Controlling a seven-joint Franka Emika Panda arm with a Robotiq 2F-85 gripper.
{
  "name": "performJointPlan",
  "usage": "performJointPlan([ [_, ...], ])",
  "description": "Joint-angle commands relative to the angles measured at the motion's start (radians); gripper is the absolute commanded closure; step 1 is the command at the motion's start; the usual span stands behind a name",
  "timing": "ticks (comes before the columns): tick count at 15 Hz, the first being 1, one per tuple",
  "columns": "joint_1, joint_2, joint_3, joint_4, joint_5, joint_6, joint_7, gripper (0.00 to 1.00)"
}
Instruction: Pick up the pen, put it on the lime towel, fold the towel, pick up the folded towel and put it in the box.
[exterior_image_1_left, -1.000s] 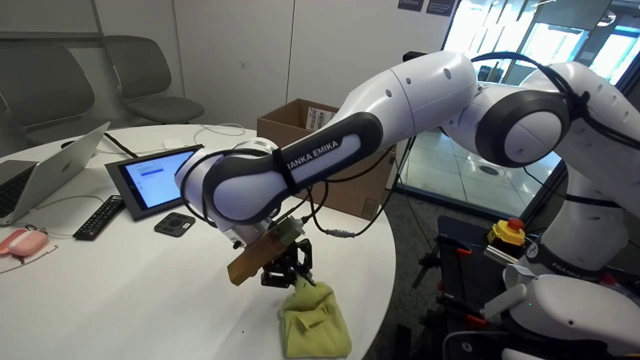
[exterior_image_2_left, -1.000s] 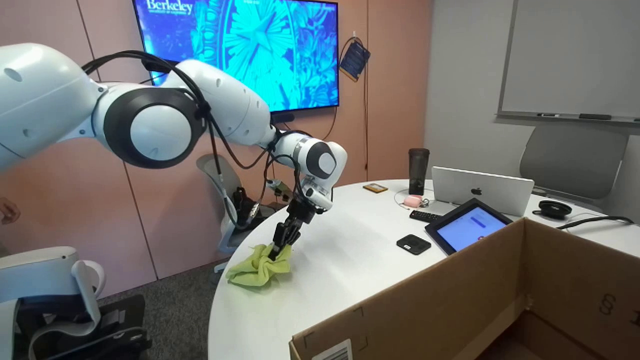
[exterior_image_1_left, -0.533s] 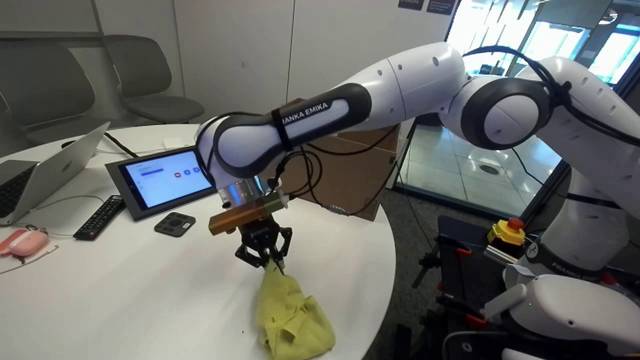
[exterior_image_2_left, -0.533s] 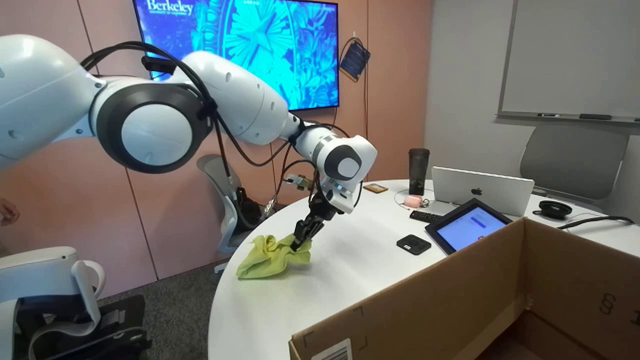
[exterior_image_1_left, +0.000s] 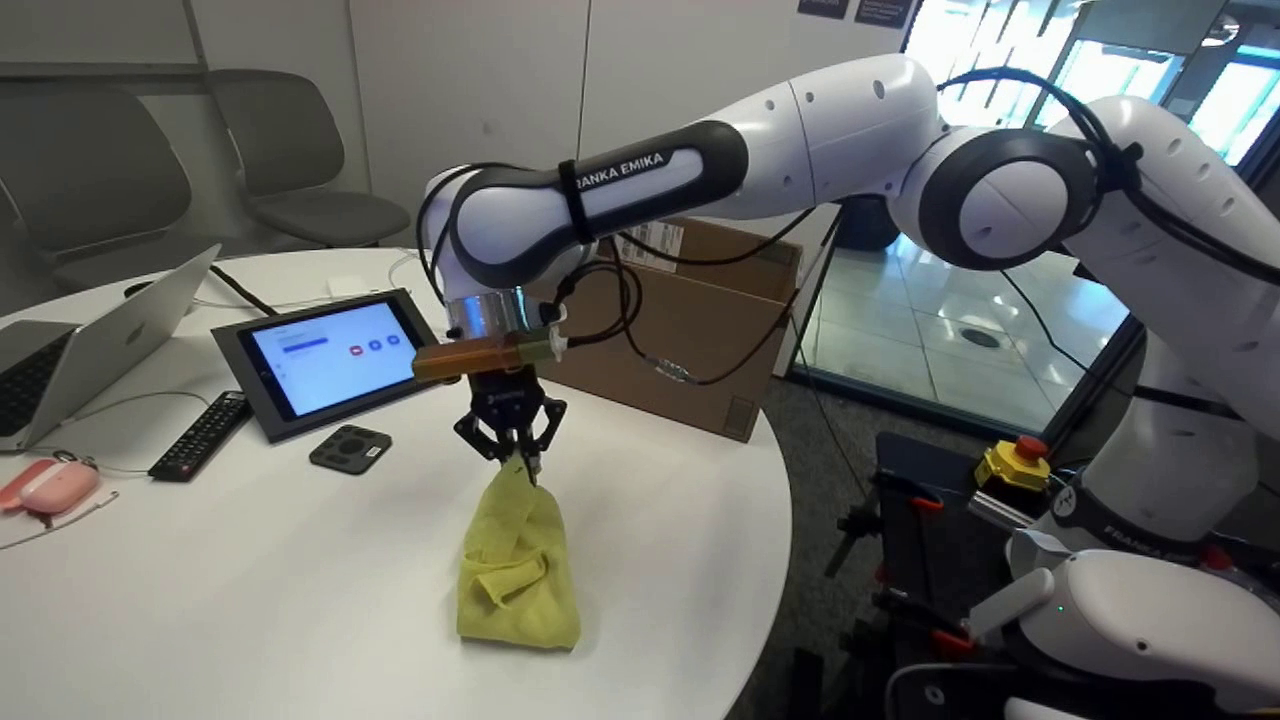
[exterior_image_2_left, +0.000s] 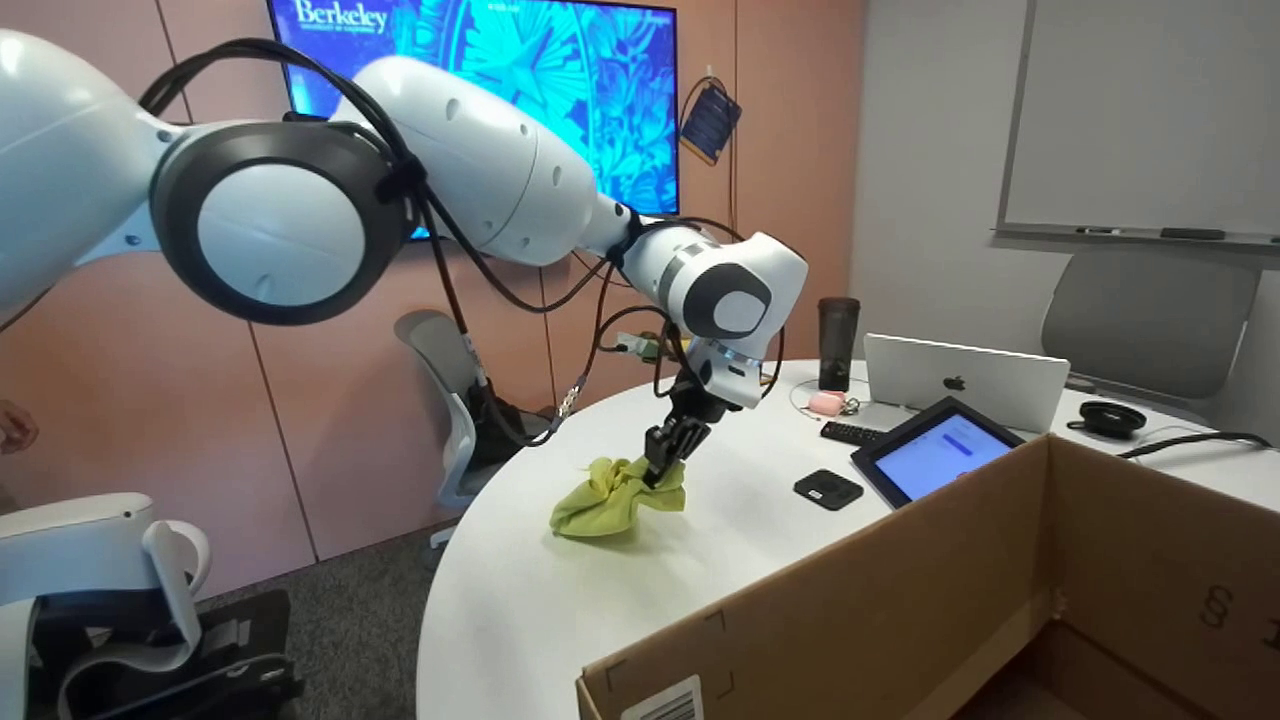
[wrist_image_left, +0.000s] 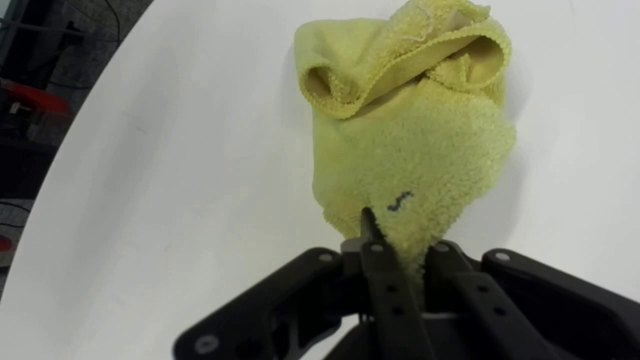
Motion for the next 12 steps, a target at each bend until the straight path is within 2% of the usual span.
performJointPlan([
  [1, 0.036, -0.052, -0.074, -0.019, -0.018, -0.008, 0.071, 0.99],
  [8, 0.045, -0.087, -0.151, -0.031, -0.062, -0.005, 0.206, 0.99],
  [12, 0.070, -0.083, -0.146, -0.013, -0.097, -0.024, 0.231, 0.99],
])
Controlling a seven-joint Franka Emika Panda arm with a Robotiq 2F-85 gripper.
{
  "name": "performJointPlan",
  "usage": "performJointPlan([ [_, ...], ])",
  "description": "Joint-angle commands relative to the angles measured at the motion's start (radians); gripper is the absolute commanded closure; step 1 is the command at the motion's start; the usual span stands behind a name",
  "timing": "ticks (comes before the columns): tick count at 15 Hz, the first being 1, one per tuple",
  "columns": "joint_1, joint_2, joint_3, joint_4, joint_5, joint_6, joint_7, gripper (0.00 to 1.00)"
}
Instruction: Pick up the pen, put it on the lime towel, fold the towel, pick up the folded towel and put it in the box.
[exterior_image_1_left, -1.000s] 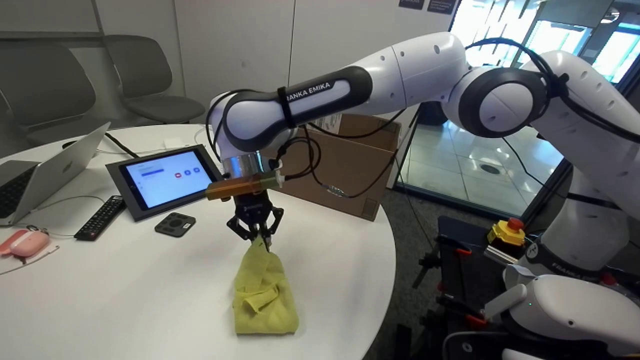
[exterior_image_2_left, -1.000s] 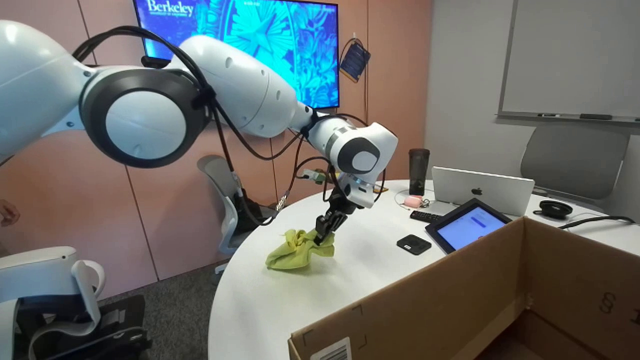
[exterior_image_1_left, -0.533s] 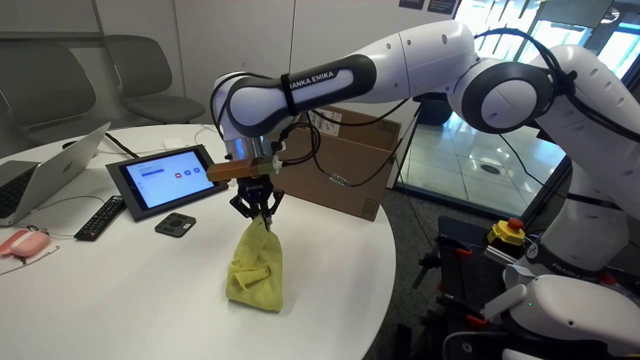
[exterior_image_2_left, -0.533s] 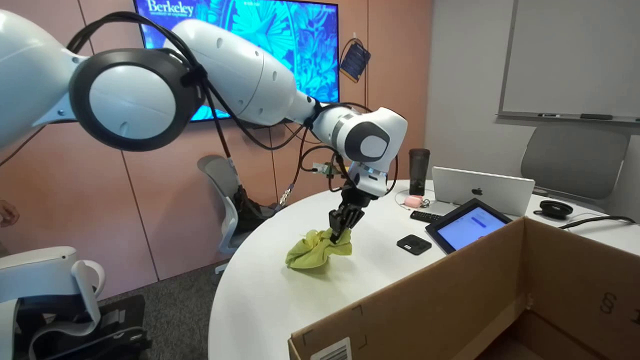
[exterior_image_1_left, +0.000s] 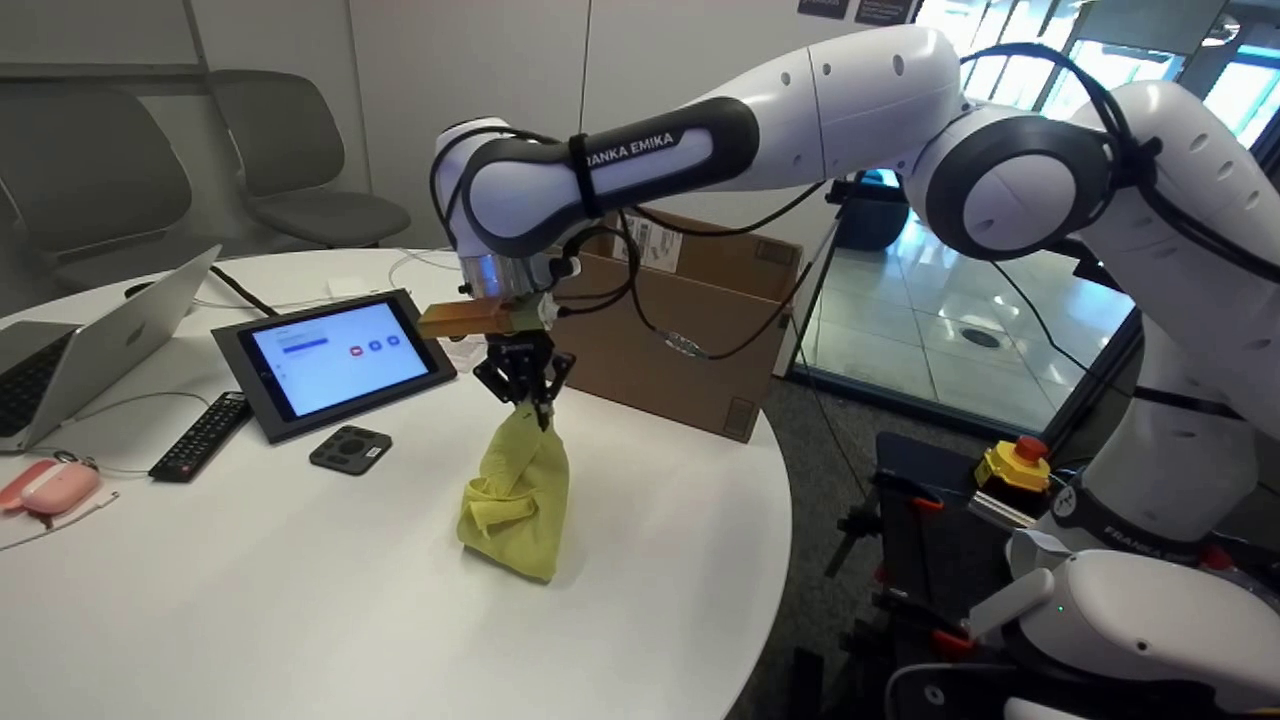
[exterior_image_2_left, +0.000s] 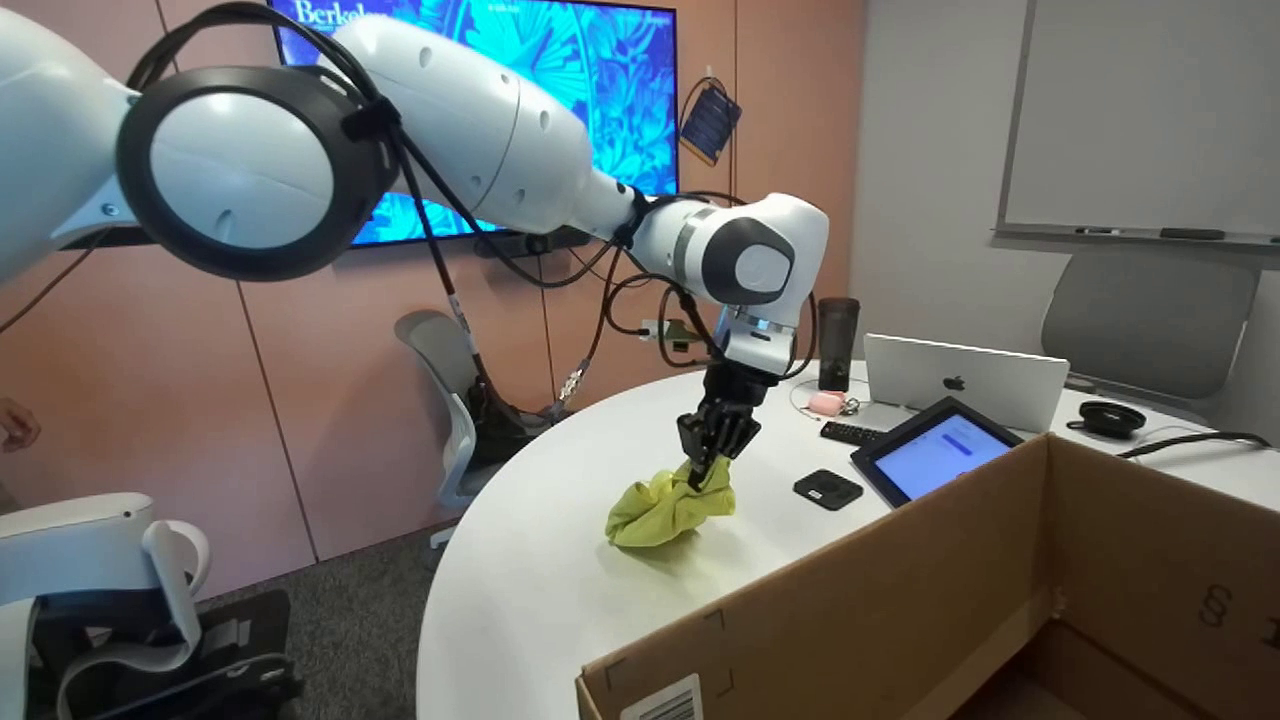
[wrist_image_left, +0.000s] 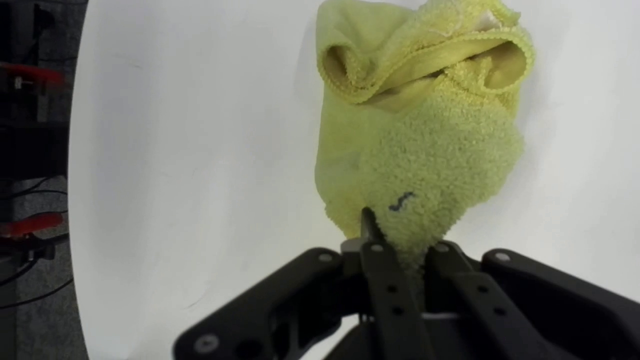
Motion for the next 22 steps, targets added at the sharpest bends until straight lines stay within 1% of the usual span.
performJointPlan([
  [1, 0.046, -0.021, -0.002, -0.004, -0.039, -0.028, 0.037, 0.99],
  [7, 0.116, -0.002, 0.050, 0.009, -0.032, -0.011, -0.016, 0.99],
  [13, 0.163, 0.040, 0.116, 0.020, -0.011, 0.022, -0.078, 0.99],
  [17, 0.193, 0.089, 0.144, 0.039, -0.018, 0.054, -0.089, 0.99],
  [20, 0.215, 0.126, 0.146, 0.050, -0.027, 0.097, -0.098, 0.99],
  [21, 0.224, 0.140, 0.144, 0.054, -0.031, 0.111, -0.106, 0.91],
  [22, 0.228, 0.147, 0.144, 0.055, -0.031, 0.118, -0.115, 0.69],
])
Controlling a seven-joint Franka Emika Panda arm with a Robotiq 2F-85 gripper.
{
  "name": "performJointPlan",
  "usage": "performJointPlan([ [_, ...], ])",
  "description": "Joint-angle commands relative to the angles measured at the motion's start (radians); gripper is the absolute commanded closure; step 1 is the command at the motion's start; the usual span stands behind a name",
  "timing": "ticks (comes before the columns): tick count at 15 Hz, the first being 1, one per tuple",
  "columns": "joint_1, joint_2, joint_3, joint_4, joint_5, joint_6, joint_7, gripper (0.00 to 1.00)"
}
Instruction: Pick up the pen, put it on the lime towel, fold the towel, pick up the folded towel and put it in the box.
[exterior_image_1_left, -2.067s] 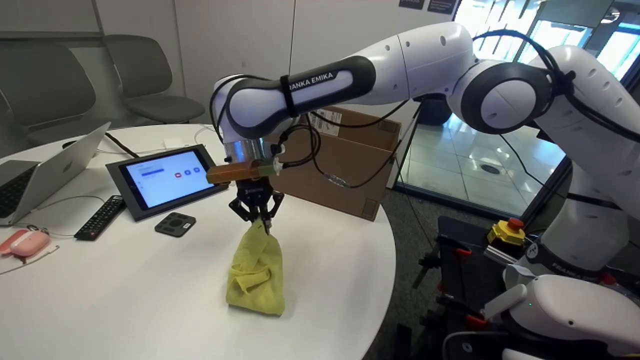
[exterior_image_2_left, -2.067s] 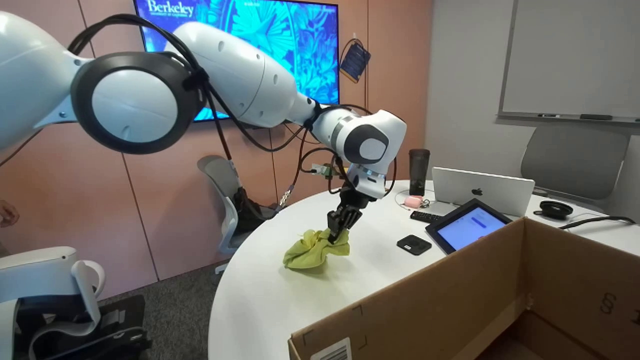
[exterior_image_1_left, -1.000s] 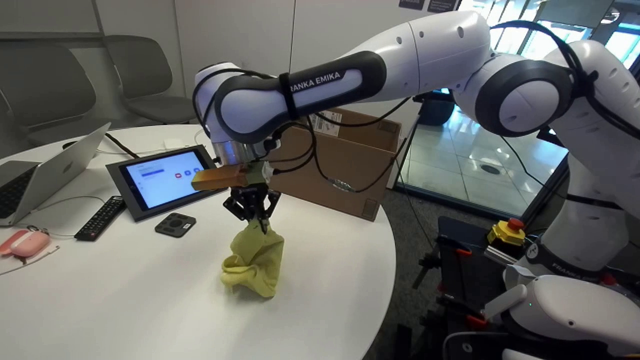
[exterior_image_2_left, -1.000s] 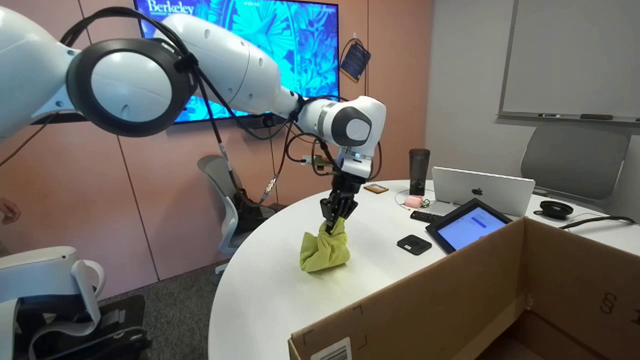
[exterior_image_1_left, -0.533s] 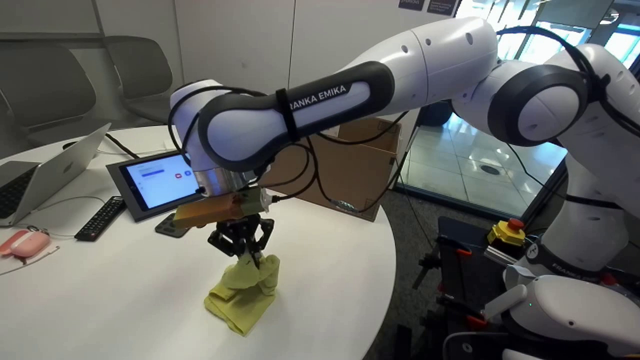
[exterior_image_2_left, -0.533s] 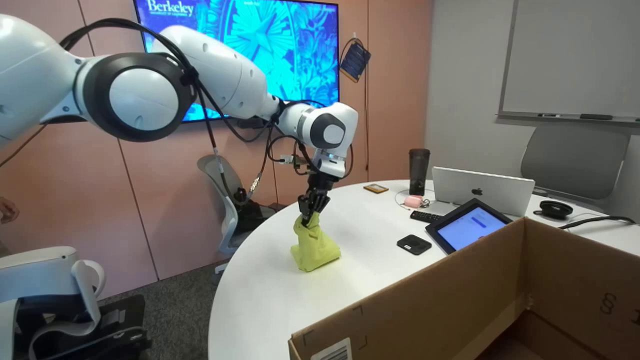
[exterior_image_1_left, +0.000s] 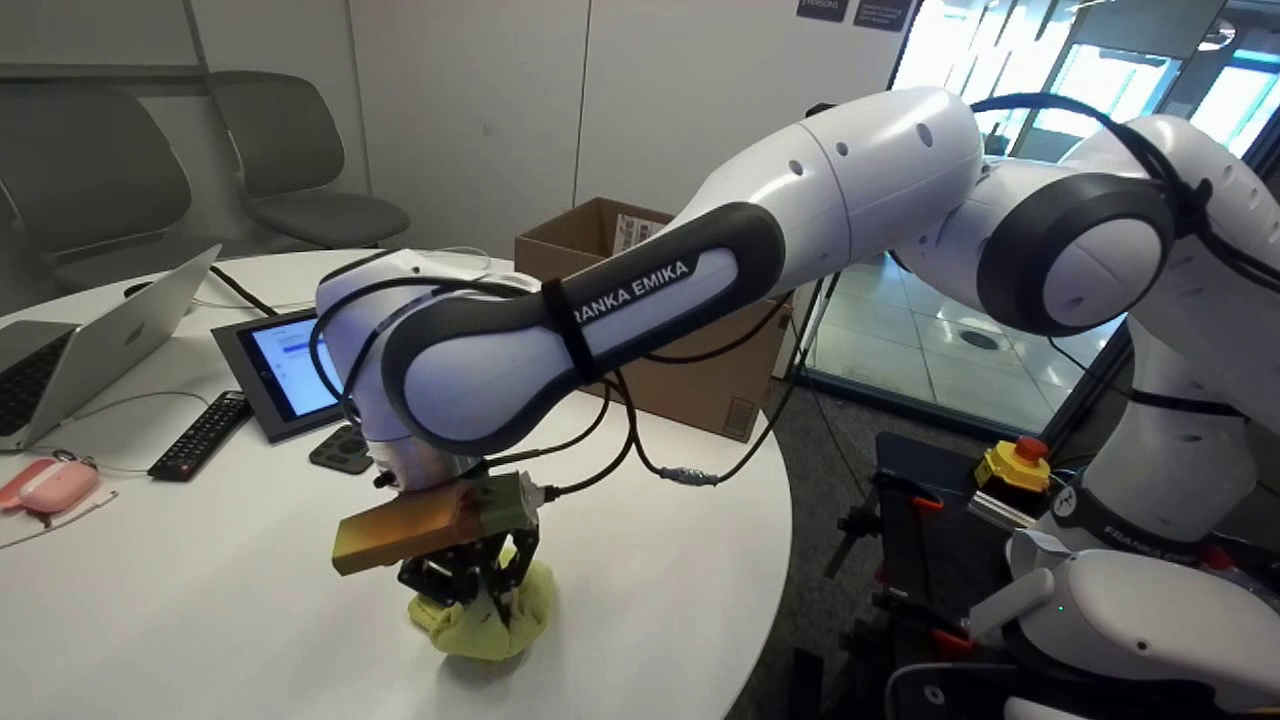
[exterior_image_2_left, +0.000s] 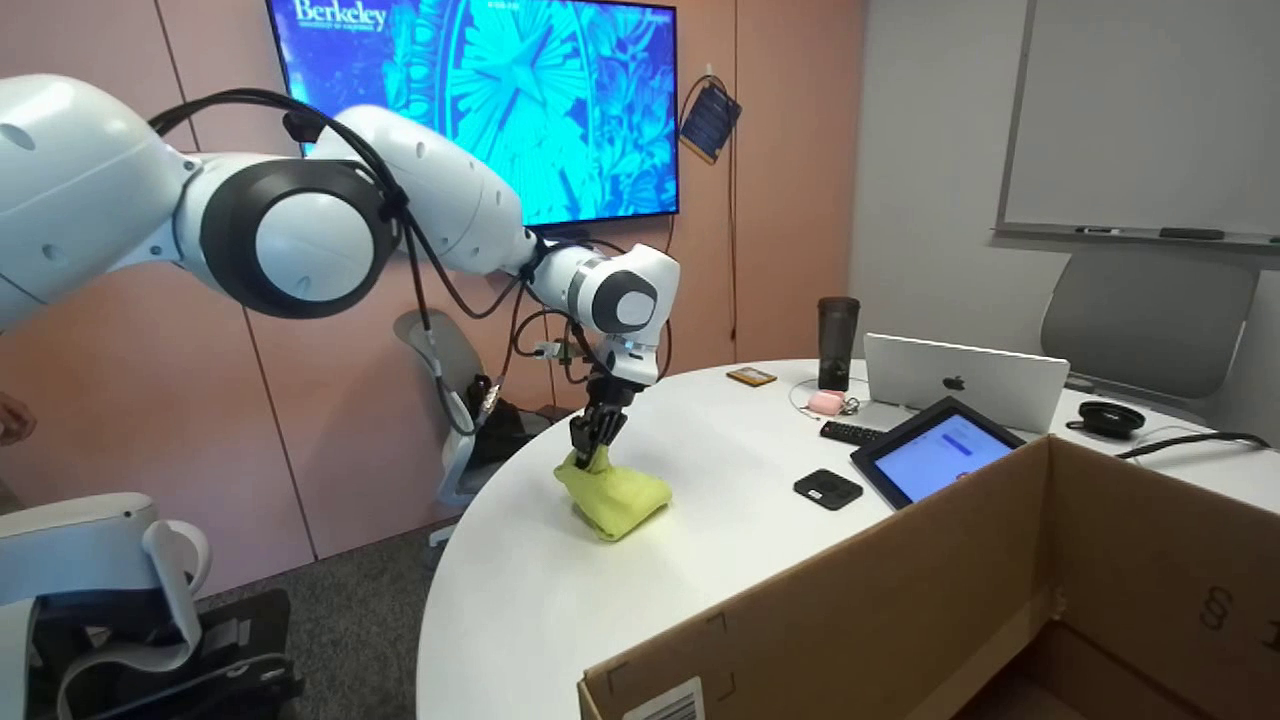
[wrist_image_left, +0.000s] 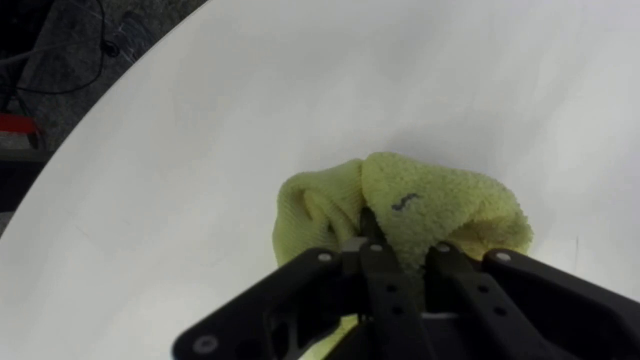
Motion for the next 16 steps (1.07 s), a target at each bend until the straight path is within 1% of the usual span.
performJointPlan([
  [1, 0.014, 0.047, 0.008, 0.045, -0.010, 0.037, -0.050, 0.67],
  [2, 0.016, 0.046, 0.012, 0.040, -0.009, 0.044, -0.067, 0.65],
  [3, 0.018, 0.039, 0.019, 0.032, -0.006, 0.048, -0.093, 0.59],
  [7, 0.038, -0.026, 0.052, -0.019, -0.023, 0.083, -0.231, 0.26],
  [10, 0.051, -0.081, 0.059, -0.057, -0.036, 0.085, -0.289, 0.03],
  [11, 0.052, -0.100, 0.055, -0.074, -0.038, 0.086, -0.302, 0.00],
  [16, 0.044, -0.157, 0.023, -0.162, -0.062, 0.117, -0.308, 0.00],
])
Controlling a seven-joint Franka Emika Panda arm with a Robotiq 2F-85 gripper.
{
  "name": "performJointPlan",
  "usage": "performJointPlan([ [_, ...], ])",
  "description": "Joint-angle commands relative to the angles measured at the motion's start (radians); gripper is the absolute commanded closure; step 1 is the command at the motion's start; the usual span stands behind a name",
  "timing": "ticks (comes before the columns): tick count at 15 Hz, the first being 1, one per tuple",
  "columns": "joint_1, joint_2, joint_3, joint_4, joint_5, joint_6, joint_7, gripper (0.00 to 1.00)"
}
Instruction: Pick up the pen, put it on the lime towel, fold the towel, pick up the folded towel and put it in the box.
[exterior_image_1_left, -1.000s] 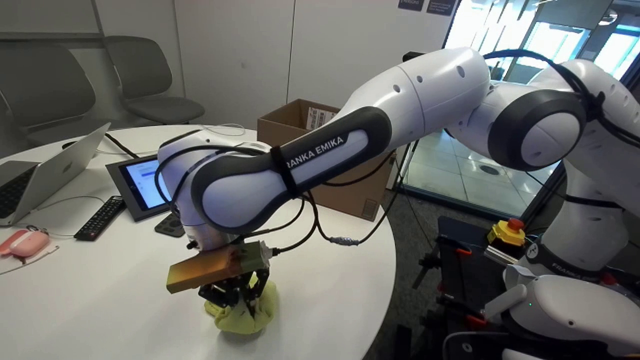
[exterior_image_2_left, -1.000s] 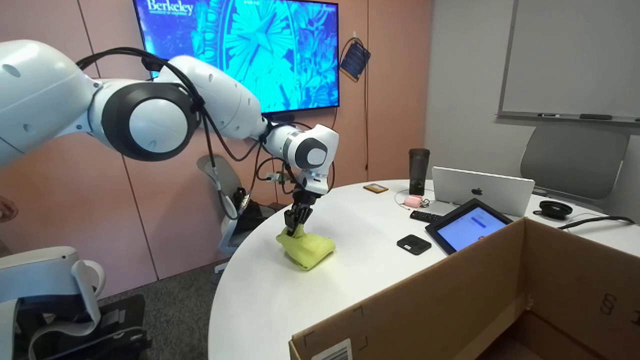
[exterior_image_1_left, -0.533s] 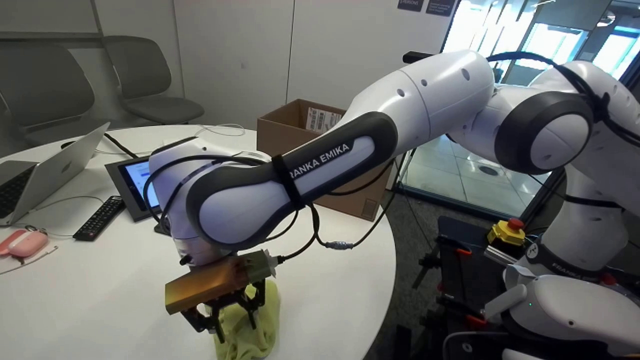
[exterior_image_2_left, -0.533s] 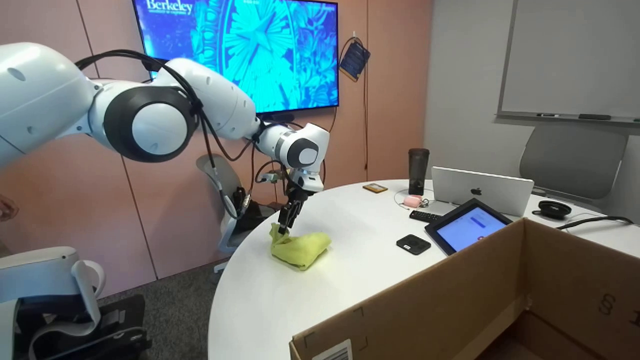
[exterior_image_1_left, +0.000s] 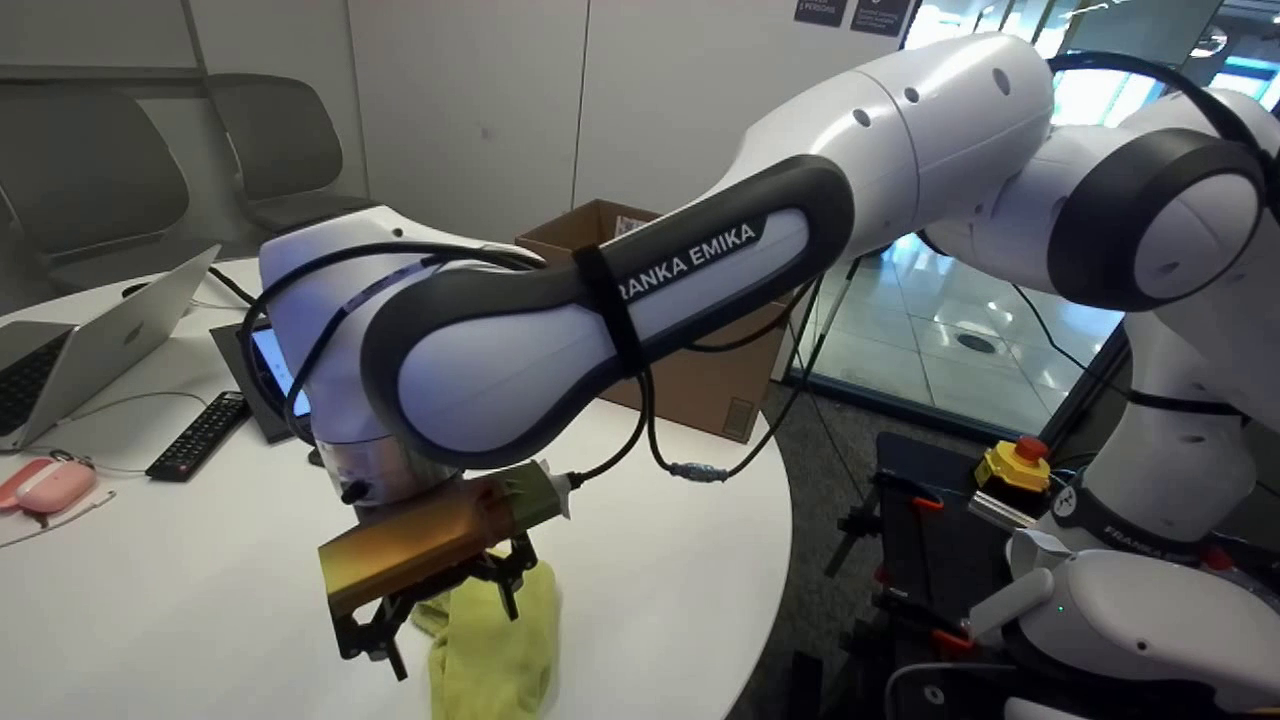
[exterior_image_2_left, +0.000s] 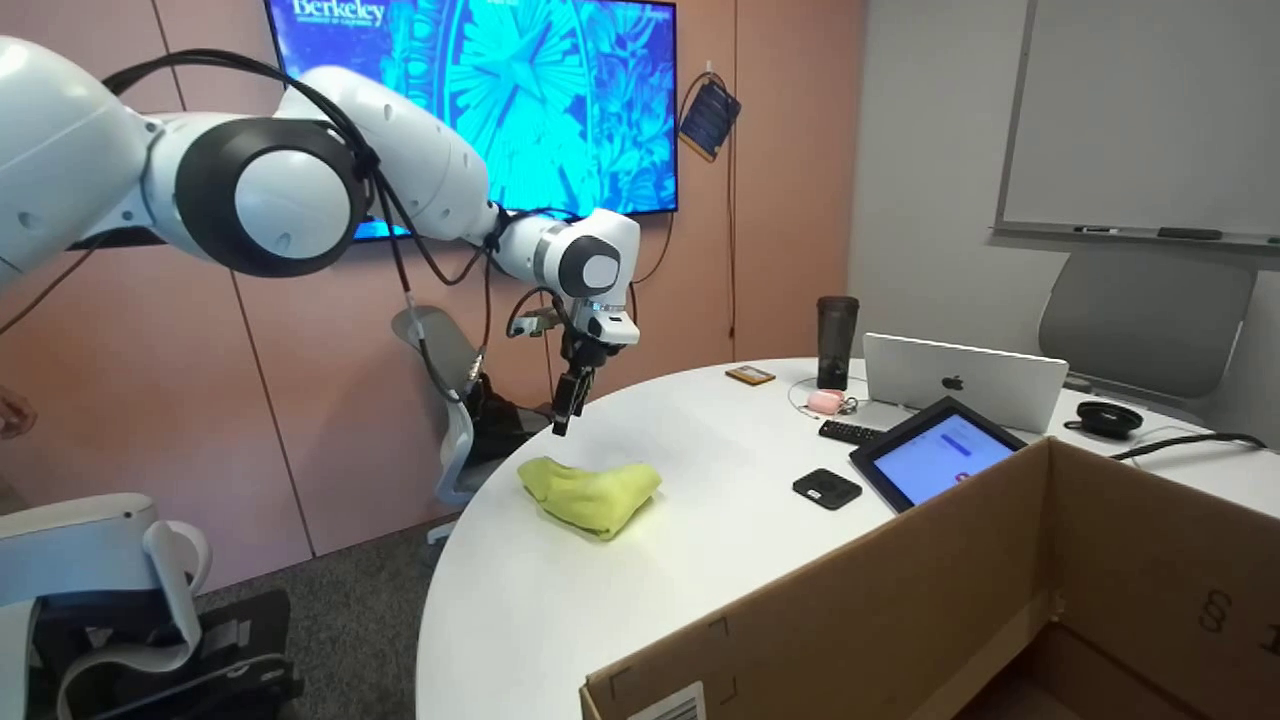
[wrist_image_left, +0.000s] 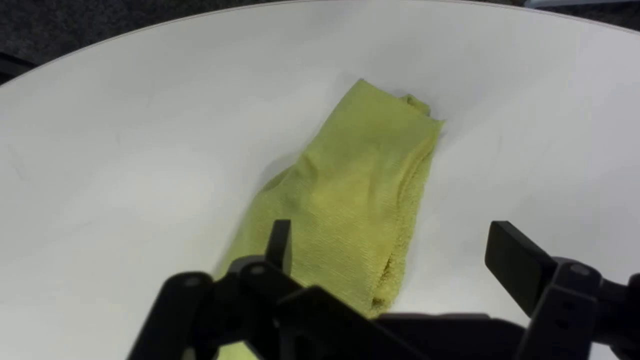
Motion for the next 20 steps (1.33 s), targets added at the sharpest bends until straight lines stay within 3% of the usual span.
performJointPlan([
  [1, -0.018, -0.063, -0.022, -0.117, -0.031, 0.050, -0.036, 0.00],
  [10, -0.082, -0.047, -0.052, -0.275, -0.039, 0.220, -0.201, 0.00],
  [20, -0.044, -0.002, -0.086, -0.366, -0.032, 0.364, -0.197, 0.00],
])
